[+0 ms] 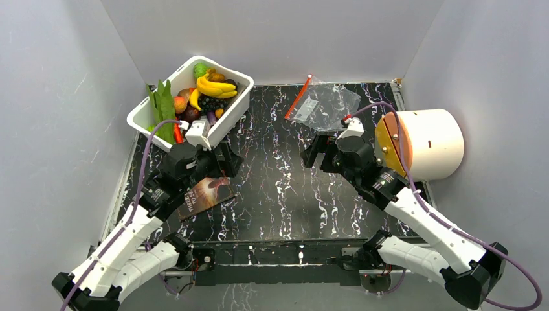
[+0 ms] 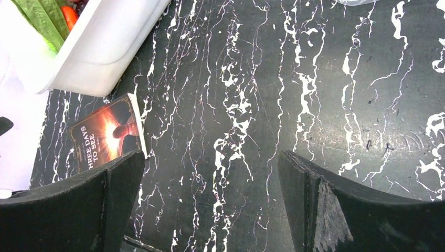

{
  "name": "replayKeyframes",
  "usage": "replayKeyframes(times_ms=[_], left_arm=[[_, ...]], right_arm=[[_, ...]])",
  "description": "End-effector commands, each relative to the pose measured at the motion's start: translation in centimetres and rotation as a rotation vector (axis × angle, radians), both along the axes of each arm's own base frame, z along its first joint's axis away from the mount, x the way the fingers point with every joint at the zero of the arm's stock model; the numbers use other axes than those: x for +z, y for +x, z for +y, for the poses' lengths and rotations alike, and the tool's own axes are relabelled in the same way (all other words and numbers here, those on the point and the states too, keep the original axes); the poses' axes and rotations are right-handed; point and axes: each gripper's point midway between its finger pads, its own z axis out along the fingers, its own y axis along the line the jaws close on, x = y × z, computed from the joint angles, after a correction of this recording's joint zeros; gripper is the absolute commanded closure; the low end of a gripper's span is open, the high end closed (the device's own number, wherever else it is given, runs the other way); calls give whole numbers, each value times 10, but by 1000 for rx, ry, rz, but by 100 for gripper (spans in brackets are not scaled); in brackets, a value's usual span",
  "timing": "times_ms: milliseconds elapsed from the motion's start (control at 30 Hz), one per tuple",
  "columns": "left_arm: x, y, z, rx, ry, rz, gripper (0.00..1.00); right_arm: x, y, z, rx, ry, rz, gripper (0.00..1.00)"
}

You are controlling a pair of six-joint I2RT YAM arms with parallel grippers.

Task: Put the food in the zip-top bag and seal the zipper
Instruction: Pick up the zipper food storage bag at the corner of the board.

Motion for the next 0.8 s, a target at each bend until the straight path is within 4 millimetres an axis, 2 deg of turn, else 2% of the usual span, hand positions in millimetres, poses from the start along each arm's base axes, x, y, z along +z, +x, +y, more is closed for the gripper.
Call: replayKeyframes(times_ms=[0, 233, 400, 500, 567, 667, 767], left_arm=[[18, -2, 0, -29, -6, -87, 2], [0, -1, 4, -24, 52, -33, 1], [-12, -4, 4, -35, 84, 14, 2], [-24, -5, 5, -33, 104, 47, 2], [-32, -3, 10, 11, 109, 73, 2], [-45, 1, 16, 46, 147, 93, 2], [-55, -1, 14, -19, 204, 87, 2]], right_arm=[[14, 6, 2, -15, 10, -39, 2], [9, 23, -4, -56, -78, -61, 2], [6, 52, -13, -162, -214, -48, 2], [-3, 71, -22, -215, -340, -64, 6], [-9, 86, -27, -228, -442, -91, 10], [-9, 110, -30, -244, -549, -130, 24], [-8, 133, -34, -267, -674, -158, 34]])
